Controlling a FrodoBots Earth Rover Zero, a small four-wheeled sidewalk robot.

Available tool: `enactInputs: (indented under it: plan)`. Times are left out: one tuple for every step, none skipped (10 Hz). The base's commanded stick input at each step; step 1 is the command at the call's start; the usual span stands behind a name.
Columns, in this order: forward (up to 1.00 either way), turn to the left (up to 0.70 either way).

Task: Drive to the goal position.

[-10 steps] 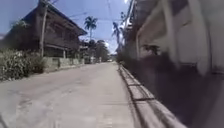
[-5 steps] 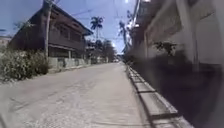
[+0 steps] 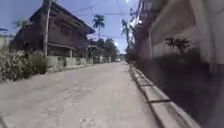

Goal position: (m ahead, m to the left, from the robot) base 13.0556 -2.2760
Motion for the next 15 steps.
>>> enactInputs:
  plan:
    - [0.85, -0.34]
    - [0.85, -0.25]
    - [0.85, -0.14]
    - [0.85, -0.03]
    - [0.85, 0.0]
    - [0.85, 0.0]
    - [0.85, 0.02]
    - [0.85, 0.1]
    - [0.85, 0.13]
    - [0.85, 0.01]
    - [0.85, 0.03]
    - [0.85, 0.06]
    - [0.85, -0.24]
    - [0.85, -0.34]
    - [0.85, -0.34]
